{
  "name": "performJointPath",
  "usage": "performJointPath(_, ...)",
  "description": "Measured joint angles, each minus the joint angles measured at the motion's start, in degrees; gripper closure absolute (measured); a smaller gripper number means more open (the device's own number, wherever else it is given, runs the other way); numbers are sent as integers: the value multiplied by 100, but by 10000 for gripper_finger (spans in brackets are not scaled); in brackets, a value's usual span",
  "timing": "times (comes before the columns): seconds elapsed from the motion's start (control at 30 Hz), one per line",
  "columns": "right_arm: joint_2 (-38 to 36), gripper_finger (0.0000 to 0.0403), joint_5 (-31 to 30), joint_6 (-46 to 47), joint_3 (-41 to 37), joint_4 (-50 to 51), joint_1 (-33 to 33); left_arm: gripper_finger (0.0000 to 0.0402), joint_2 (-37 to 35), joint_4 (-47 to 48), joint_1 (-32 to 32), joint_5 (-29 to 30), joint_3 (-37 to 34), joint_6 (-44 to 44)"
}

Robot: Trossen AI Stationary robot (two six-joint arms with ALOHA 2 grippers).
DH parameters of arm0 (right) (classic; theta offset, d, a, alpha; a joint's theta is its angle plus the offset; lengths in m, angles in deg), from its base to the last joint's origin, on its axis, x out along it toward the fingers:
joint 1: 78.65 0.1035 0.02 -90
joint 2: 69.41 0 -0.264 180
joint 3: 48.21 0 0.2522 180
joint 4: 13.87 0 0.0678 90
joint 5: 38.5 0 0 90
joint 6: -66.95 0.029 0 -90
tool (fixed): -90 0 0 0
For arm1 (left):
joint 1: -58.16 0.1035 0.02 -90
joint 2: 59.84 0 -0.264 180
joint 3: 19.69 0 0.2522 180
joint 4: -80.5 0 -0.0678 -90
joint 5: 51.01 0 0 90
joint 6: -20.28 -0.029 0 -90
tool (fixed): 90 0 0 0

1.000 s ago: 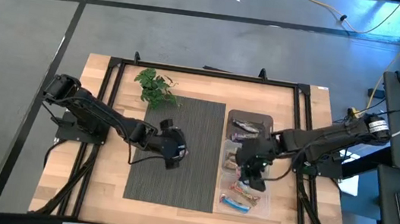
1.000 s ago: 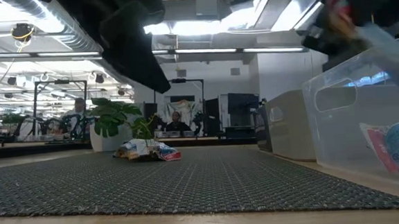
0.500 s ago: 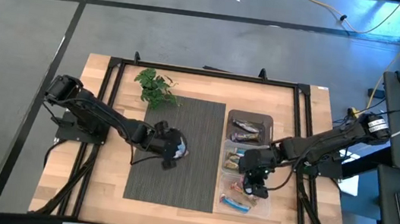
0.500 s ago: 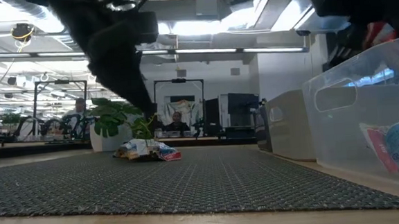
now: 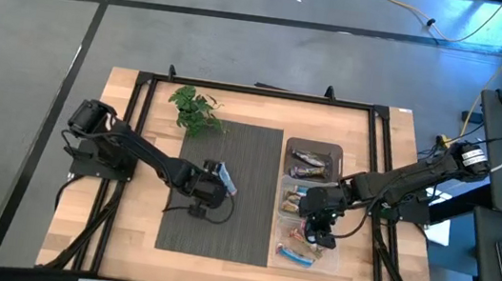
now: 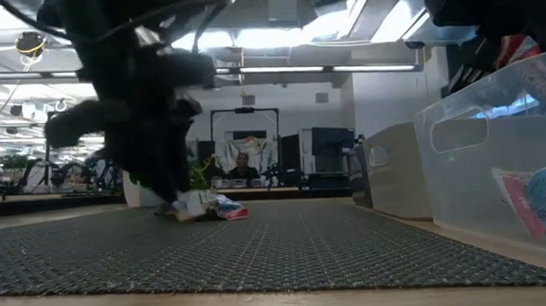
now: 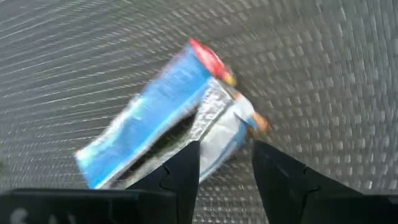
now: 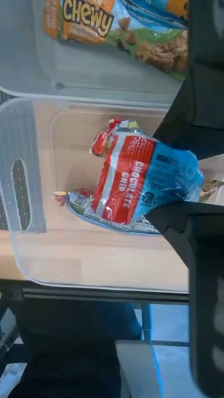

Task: Pick and place Granola Bars by type
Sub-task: Put the red granola bar into the transparent bin, then put the yellow granola bar into the gray bin

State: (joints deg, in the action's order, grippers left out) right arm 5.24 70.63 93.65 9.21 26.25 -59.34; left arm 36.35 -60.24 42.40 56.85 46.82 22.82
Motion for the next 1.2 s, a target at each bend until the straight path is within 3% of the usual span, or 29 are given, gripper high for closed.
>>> performJointPath(0.13,0,310,0,0,0,-13,0,263,234,-4,-1,-62,13,-434)
performJointPath(0.53,0,307,189,148,0,-47,0,268,220,59,0,790,-8,-496)
performJointPath(0.93,0,172,85,-195,0,-42,0,268,170,44,14,982,-7,-1255)
performJointPath(1.07,0,152,83,-280,0,-42,-2,265,170,37,24,1203,-7,-1377)
performJointPath(1.2,0,149,83,-177,0,-42,0,265,170,26,104,956,-7,-1376)
